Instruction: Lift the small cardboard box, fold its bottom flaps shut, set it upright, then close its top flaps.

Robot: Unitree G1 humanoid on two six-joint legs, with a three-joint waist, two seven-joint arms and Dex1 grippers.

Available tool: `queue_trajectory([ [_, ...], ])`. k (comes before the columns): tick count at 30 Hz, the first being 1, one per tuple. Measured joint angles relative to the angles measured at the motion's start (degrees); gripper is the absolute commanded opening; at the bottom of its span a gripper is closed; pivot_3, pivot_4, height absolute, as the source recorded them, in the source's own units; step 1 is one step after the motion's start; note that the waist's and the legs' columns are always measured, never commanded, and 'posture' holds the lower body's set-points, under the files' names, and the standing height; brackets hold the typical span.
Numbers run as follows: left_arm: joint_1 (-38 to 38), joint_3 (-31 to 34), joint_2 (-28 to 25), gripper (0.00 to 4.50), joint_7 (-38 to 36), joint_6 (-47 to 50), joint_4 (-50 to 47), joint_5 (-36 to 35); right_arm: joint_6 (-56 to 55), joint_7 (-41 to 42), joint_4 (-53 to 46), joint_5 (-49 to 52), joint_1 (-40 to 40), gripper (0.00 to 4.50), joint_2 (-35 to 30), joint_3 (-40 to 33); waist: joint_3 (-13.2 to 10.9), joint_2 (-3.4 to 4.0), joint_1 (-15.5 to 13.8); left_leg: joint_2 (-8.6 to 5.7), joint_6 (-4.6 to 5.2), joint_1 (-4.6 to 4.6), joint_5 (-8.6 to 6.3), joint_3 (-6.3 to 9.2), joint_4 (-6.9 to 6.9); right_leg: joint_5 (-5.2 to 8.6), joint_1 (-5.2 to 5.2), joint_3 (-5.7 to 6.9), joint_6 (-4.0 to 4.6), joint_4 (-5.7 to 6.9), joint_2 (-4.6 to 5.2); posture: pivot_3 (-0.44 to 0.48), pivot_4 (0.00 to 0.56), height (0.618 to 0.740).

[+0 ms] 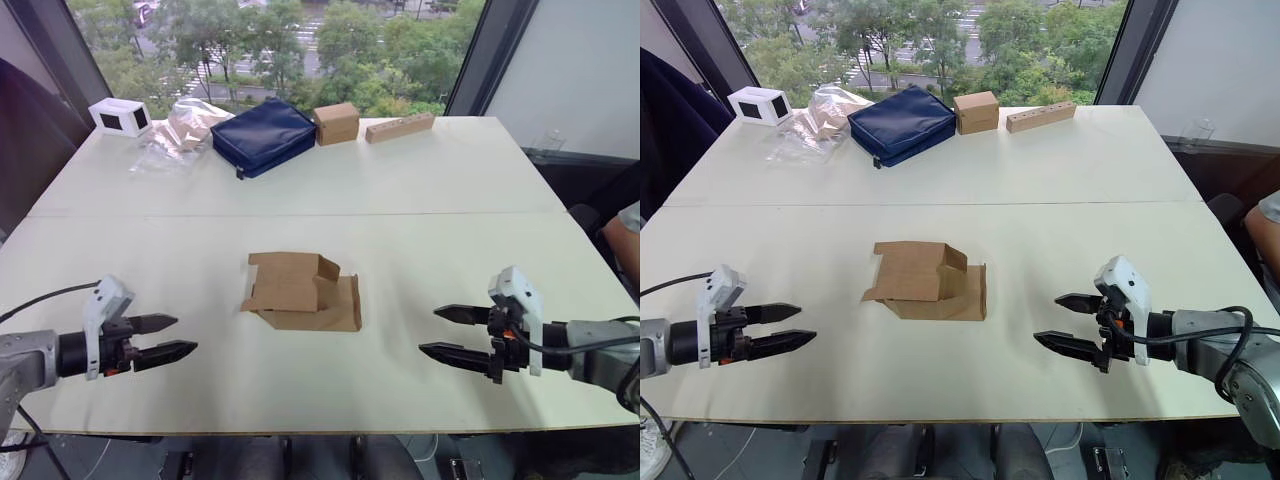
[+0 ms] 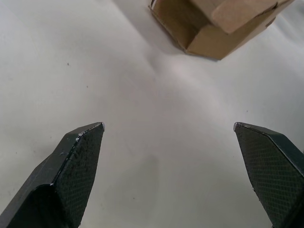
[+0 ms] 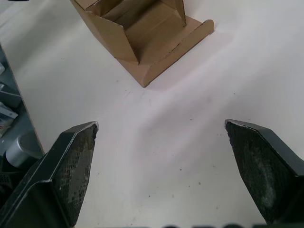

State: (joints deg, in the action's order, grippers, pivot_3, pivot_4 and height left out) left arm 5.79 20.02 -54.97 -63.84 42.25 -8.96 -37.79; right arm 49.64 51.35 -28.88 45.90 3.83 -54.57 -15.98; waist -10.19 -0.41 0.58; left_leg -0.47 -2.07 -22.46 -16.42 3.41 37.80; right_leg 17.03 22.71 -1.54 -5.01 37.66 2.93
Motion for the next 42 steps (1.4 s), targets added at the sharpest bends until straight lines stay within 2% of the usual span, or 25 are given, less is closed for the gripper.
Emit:
queue_trajectory([
  [23,-2.18,-0.25,0.16,4.50,1.67,-0.23,2.38,1.20,-1.91,-1.09,1.65,-2.48,-1.76,4.49,1.30,1.59,0.00,0.00,0.01,-0.01,0.00,0.00,0.00,-0.01,-0.01,-0.03,0.01,0.01,-0.04,0.00,0.00,0.000,0.150,0.740],
  [29,-9.18,-1.20,0.74,4.50,1.76,1.35,6.15,0.62,-2.38,-0.90,3.19,-3.32,-4.67,4.49,1.24,1.82,0.00,0.00,-0.03,-0.04,0.00,-0.02,0.00,-0.01,-0.01,-0.09,0.01,0.02,-0.15,-0.02,0.00,0.000,0.150,0.740],
  [38,-18.54,-4.10,0.38,4.50,-4.47,20.24,12.74,-10.01,0.53,-3.95,-2.96,-2.30,-6.78,4.49,0.81,1.94,-0.01,0.01,0.23,-0.03,0.01,-0.01,0.01,0.00,-0.01,-0.11,0.04,0.06,-0.19,0.05,-0.12,0.000,0.150,0.740],
  [40,-23.21,-5.56,2.27,4.50,-4.34,23.16,16.58,-10.42,1.41,-4.76,-3.73,-2.35,-9.00,4.49,0.60,3.47,-0.01,0.05,0.09,-0.05,0.01,0.02,0.01,0.00,0.09,-0.11,0.03,0.09,-0.20,0.17,-0.17,0.000,0.150,0.740],
  [42,-30.07,-9.44,6.32,4.50,-4.14,26.07,22.10,-10.15,1.97,-6.27,-7.07,-2.42,-13.33,4.49,0.57,6.27,-0.01,0.06,-0.16,-0.09,0.01,0.02,0.01,0.04,0.15,-0.11,0.01,0.16,-0.20,0.24,-0.23,0.000,0.150,0.740],
])
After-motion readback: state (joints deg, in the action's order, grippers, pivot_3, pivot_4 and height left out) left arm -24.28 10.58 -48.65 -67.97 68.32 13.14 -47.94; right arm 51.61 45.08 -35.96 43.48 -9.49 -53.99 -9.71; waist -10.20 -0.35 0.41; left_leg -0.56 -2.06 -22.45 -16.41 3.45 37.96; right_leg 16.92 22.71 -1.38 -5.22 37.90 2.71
